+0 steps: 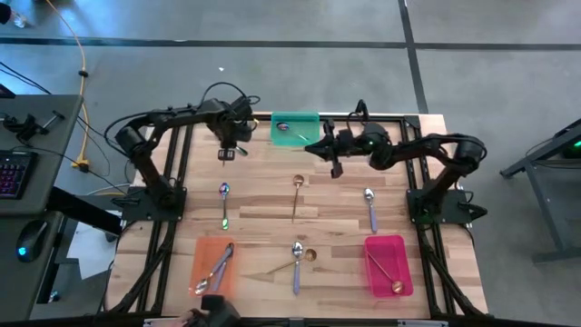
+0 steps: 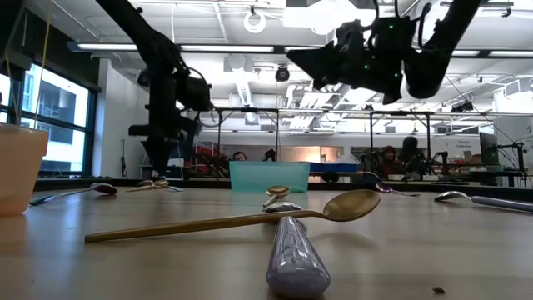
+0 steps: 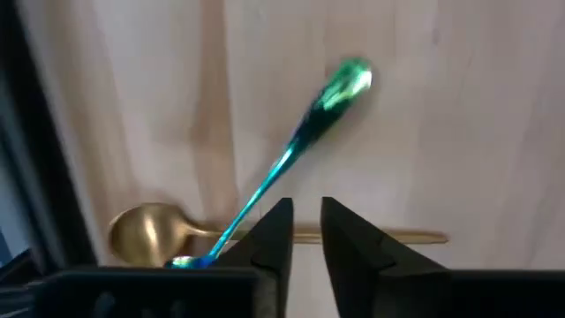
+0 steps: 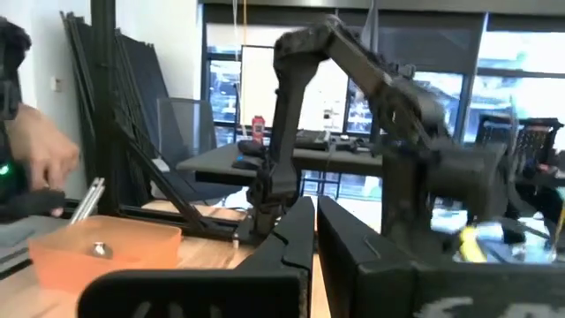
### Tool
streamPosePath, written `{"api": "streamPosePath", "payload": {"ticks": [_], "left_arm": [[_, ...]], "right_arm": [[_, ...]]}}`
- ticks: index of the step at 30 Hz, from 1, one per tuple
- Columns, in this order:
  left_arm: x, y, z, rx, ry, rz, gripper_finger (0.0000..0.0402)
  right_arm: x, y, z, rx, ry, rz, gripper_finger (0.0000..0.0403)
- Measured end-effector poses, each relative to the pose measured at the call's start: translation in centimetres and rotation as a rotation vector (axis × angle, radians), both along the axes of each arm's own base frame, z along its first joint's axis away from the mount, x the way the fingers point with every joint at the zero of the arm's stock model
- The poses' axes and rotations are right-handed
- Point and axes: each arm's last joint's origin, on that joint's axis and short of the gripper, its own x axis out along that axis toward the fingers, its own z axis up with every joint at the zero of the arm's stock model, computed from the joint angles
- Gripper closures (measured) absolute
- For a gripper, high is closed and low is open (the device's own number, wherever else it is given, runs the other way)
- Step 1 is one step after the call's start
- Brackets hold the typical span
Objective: Sort silverware by color (type)
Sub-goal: Put the violet spoon into the blue bin
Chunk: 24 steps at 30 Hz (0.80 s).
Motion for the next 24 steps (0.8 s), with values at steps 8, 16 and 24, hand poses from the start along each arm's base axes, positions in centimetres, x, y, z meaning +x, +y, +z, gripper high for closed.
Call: {"api": "streamPosePath", "payload": {"ticks": [8,16,24], "left_arm": [[1.4,0.2,-3.0,0.036,0.111,-0.039,0.0269],[2.0,0.8,-3.5,0.136,0.12,-0.029,0.0253],[1.9,0.6,-3.6,0.11,0.136,-0.064,0.0324]], "right_arm": [[-0.7,0.5,0.7,-0.037,0.003,0.004,0.0403],[-0.7,0.5,0.6,-0.035,0.01,0.004,0.0403],[-0.7,0.5,0.6,-0.035,0.01,0.004,0.0403]]}}
